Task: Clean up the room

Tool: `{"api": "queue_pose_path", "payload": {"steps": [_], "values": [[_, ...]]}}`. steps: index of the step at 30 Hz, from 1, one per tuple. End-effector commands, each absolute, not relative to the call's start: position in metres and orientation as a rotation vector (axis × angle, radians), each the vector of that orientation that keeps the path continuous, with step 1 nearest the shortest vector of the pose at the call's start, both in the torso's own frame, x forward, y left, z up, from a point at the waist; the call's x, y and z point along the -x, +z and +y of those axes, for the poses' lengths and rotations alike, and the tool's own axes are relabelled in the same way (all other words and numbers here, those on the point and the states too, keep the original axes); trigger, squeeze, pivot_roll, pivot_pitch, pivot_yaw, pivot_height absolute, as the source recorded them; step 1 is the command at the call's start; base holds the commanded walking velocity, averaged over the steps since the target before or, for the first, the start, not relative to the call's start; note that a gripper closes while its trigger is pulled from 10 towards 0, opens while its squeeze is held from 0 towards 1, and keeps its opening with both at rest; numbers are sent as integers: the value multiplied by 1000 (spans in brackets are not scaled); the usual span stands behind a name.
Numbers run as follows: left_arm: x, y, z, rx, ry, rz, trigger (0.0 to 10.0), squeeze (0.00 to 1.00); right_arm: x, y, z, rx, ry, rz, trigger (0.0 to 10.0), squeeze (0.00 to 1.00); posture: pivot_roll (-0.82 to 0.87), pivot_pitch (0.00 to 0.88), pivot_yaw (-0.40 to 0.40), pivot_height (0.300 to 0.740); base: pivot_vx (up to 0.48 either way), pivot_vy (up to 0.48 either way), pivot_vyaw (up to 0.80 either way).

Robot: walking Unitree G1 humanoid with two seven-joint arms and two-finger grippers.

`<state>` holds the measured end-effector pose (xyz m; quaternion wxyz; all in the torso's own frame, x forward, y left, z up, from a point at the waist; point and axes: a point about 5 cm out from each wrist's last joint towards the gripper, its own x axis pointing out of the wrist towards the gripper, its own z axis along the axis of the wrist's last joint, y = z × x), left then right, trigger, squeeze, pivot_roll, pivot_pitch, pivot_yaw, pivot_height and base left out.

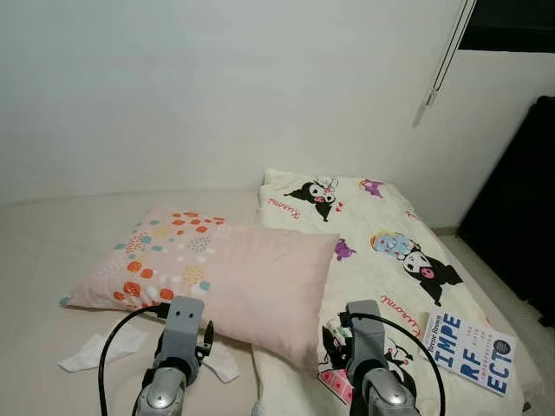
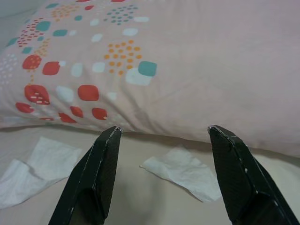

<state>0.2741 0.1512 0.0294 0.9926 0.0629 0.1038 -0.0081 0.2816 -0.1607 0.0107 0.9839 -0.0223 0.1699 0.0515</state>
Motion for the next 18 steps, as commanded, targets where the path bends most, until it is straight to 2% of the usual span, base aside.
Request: {"api": "queue_pose_path", "payload": {"steps": [1,9,18], "values": [[-272,30,149,-108,-27,201,10000,0,-280,9,-163,32,93,354,10000,0,8,60,-51,715,0,0,0],[-273,31,147,-101,-38,196,10000,0,-280,10,-162,33,104,349,10000,0,8,61,-52,680,0,0,0],[-273,31,147,-102,-42,199,10000,0,-280,10,-162,32,99,350,10000,0,9,63,-50,670,0,0,0]]}}
